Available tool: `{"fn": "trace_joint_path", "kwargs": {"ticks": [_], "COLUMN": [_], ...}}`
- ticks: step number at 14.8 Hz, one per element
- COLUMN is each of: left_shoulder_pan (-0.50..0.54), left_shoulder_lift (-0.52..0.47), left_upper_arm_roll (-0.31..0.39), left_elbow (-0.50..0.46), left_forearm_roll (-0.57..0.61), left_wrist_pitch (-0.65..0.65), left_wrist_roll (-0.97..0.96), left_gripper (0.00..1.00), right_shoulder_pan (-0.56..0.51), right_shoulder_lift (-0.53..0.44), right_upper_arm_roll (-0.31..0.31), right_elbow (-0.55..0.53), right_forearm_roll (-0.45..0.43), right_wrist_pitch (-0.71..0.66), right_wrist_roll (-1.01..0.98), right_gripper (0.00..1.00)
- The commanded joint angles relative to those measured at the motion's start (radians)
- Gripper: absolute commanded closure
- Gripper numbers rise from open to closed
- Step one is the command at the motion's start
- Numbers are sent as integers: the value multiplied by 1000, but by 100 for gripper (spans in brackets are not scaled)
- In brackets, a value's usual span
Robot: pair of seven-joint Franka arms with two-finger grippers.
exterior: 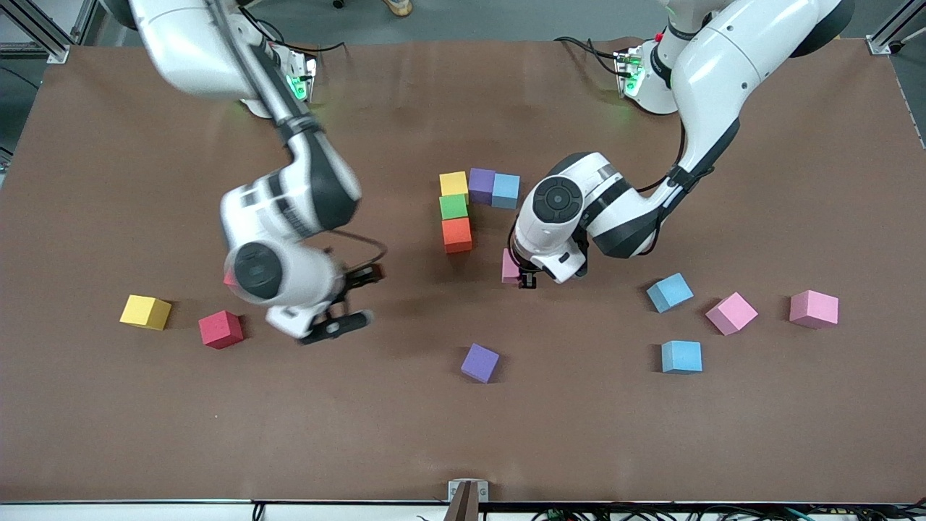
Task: Arrange 11 blocks into digit 3
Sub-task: 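Place orange below green with the right gripper while the left gripper carries pink, then grasp the red block with the right gripper while the left gripper holds pink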
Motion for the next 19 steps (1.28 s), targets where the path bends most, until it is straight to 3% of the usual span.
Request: {"fn": "trace_joint_path", "kwargs": {"ticks": [1, 5, 8, 11, 16, 19], "left_shoulder_pan": [-13, -34, -39, -42, -86, -97], "left_shoulder_lift": [-14, -24, -24, -24, -16, -10], "left_upper_arm_roll": [4, 4, -1, -21, -35, -33], "left_elbow": [-47, -123, -171, -203, -211, -211], "left_forearm_roll": [10, 10, 10, 10, 10, 72], "left_wrist_pitch": [14, 14, 63, 116, 143, 146], "left_wrist_roll": [-26, -118, -191, -239, -285, -346], "left_gripper": [92, 92, 92, 92, 91, 91], "right_shoulder_pan": [-145, -275, -318, -326, -323, -323], "right_shoulder_lift": [-13, 19, 69, 73, 71, 67], "right_upper_arm_roll": [26, 26, 26, 25, -11, -29], "right_elbow": [-30, -32, -35, -142, -209, -243], "right_forearm_roll": [-46, -68, -76, -76, -77, -77], "right_wrist_pitch": [25, 128, 202, 367, 389, 390], "right_wrist_roll": [-209, -513, -598, -707, -707, -703], "right_gripper": [0, 0, 0, 0, 0, 0]}}
